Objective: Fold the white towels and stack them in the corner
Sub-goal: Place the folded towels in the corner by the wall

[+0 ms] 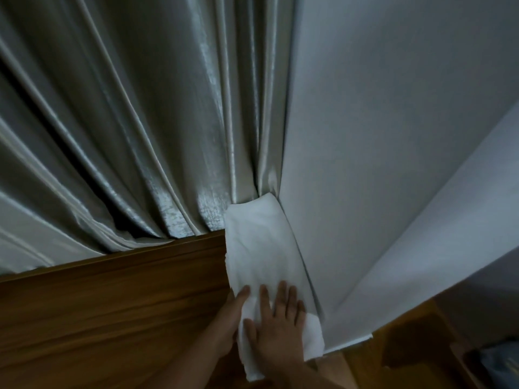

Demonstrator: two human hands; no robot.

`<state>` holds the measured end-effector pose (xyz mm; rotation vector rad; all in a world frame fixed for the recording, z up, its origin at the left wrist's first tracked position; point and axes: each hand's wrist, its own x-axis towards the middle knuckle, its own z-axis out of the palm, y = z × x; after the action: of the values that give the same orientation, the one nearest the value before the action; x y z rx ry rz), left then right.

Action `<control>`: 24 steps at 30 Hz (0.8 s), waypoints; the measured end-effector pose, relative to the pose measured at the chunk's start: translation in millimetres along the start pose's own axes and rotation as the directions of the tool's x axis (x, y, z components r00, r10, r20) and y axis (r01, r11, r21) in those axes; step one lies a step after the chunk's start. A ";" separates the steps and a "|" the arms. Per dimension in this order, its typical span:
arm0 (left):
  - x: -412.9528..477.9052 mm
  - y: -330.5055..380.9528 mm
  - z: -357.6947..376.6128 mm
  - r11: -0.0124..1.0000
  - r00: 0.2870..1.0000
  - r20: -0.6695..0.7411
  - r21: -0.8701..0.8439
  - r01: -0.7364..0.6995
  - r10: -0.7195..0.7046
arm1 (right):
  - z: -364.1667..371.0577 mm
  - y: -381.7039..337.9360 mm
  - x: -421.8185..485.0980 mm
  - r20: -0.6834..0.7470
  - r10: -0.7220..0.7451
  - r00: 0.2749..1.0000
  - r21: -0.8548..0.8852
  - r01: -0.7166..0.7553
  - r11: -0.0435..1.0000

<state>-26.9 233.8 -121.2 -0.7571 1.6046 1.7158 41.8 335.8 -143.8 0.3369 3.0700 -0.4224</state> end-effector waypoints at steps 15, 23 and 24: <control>-10.6 -15.6 5.9 0.978 0.979 0.013 0.029 -0.204 0.204 | -20.4 5.0 12.5 -0.074 -0.116 0.991 0.005 0.116 0.993; -0.1 -9.3 10.8 0.932 0.984 -0.051 0.333 -0.142 0.168 | -65.1 -26.8 182.1 -0.061 -0.074 0.995 0.052 0.077 0.996; 0.2 -9.2 10.5 0.925 0.983 -0.048 0.350 -0.147 0.175 | -59.7 -22.9 192.5 0.009 -0.057 0.998 0.049 0.056 0.997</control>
<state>-19.5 244.5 -126.2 -0.5345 2.0024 1.4666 -150.8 370.7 -90.6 0.2486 3.0695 -0.5007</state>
